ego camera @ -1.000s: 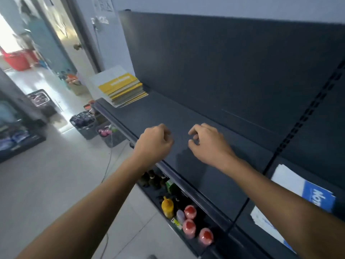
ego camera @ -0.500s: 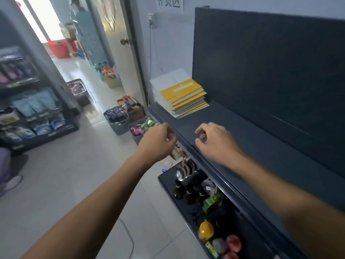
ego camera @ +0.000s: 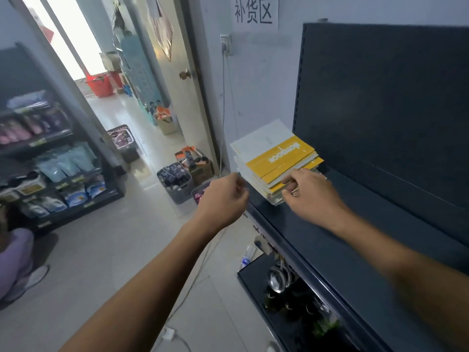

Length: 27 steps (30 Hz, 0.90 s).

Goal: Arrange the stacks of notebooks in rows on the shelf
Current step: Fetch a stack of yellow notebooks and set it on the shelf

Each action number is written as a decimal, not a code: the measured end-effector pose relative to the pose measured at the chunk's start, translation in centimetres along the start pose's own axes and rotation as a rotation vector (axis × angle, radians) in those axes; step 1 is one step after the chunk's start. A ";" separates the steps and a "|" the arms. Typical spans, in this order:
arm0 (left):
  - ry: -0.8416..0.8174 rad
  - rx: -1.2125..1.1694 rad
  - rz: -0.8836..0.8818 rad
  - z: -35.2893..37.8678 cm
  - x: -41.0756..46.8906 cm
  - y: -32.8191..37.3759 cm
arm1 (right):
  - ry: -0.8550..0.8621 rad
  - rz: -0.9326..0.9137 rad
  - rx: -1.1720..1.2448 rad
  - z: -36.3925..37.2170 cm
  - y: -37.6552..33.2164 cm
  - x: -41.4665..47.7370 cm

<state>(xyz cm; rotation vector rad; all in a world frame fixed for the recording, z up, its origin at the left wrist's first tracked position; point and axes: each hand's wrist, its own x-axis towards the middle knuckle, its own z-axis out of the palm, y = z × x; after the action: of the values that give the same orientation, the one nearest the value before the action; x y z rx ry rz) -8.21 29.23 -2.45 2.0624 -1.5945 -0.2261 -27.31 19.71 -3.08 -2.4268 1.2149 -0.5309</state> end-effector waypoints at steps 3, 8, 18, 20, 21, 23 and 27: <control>0.021 -0.004 0.052 -0.5 4.4 0.3 | 0.013 0.012 0.005 -0.2 0.9 3.5; 0.057 -0.054 0.102 -0.1 10.6 1.0 | 0.043 0.086 -0.006 0.0 2.8 6.9; 0.009 0.031 0.243 1.7 19.0 -0.9 | 0.059 0.291 0.038 0.4 4.2 10.0; -0.007 0.025 0.275 2.2 20.5 -1.3 | 0.078 0.316 0.047 0.7 4.0 10.4; -0.021 0.018 0.298 2.4 21.3 -1.5 | 0.098 0.334 0.049 0.9 3.9 10.6; -0.059 -0.008 0.352 2.9 22.9 -1.9 | 0.121 0.415 0.061 1.5 3.5 11.1; -0.098 -0.014 0.468 3.2 25.9 -2.5 | 0.172 0.583 0.090 2.8 2.3 11.8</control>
<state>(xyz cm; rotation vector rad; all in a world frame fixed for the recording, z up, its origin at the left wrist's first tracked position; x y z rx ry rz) 0.17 4.38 -1.80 1.6280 -2.0716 -0.1691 -20.91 9.21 -4.70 -1.8494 1.8288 -0.5997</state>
